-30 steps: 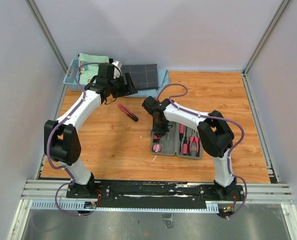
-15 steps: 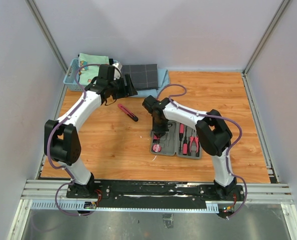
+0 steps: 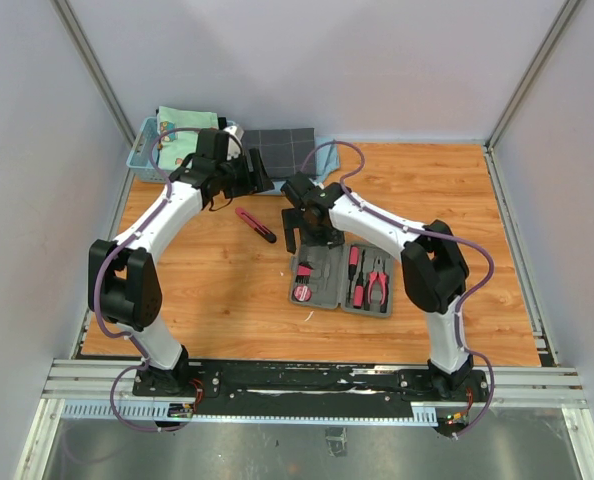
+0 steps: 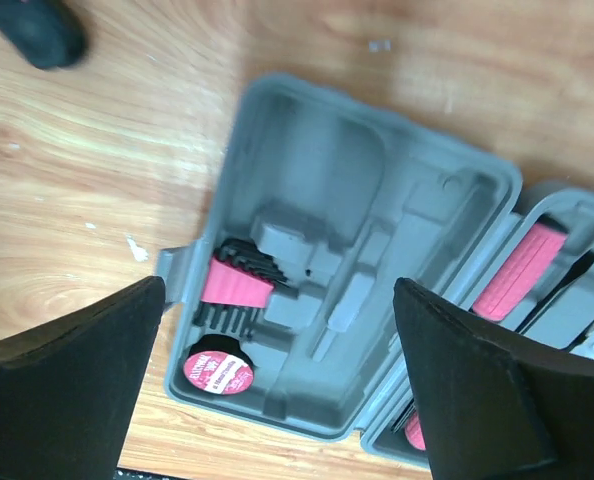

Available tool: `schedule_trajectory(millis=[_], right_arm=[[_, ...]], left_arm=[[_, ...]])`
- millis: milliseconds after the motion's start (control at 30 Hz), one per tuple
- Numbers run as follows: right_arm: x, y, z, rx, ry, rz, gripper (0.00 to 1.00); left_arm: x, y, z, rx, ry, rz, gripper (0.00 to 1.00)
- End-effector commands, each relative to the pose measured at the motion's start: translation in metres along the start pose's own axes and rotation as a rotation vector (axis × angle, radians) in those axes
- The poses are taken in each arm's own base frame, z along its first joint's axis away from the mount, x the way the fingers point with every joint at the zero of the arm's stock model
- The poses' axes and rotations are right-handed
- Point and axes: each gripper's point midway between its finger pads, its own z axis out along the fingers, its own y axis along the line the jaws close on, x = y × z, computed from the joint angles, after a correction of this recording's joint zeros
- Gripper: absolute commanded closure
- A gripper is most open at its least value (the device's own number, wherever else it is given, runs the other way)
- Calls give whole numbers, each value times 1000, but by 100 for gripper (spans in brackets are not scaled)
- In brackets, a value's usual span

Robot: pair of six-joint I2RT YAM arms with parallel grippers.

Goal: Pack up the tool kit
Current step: Place the tool in the toolbox, then pick up the knife at the center of the board.

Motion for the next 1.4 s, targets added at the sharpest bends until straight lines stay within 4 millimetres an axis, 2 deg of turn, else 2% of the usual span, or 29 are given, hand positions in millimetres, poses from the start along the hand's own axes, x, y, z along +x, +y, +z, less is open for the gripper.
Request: schedule_trajectory(millis=[0,100,267,300,367,533,667,767,967,1367], right_arm=[[-41,-2,-45,-20,-160,-65,2],[-49,3,-57,-64,-207,-69,2],[-60,-9,-66,-29,-264,-122,2],[-65,-8,-67,-41,-274,-149,1],[-75,8,-68,-109,-289,-244,7],[-104,49,-46,-214,-255,-471,18],[-120,68,-28,-252,-248,-590,21],[-125,78,-10,-282,-255,-633,22],[-115,85,31,-313,-218,-643,22],[-97,106,79,-420,-161,-623,21]], left_arm=[[-31,-7,-17,20,-97,2,25],[-44,-10,-25,25,-135,-2,25],[-70,-8,-46,12,-210,1,25],[-73,-6,-49,4,-217,-2,24],[-78,2,-58,-11,-231,-17,24],[-79,39,-78,-76,-250,-98,24],[-72,74,-93,-145,-258,-135,24],[-62,91,-99,-190,-250,-139,24],[-51,99,-105,-209,-240,-147,25],[-44,97,-101,-191,-223,-153,25]])
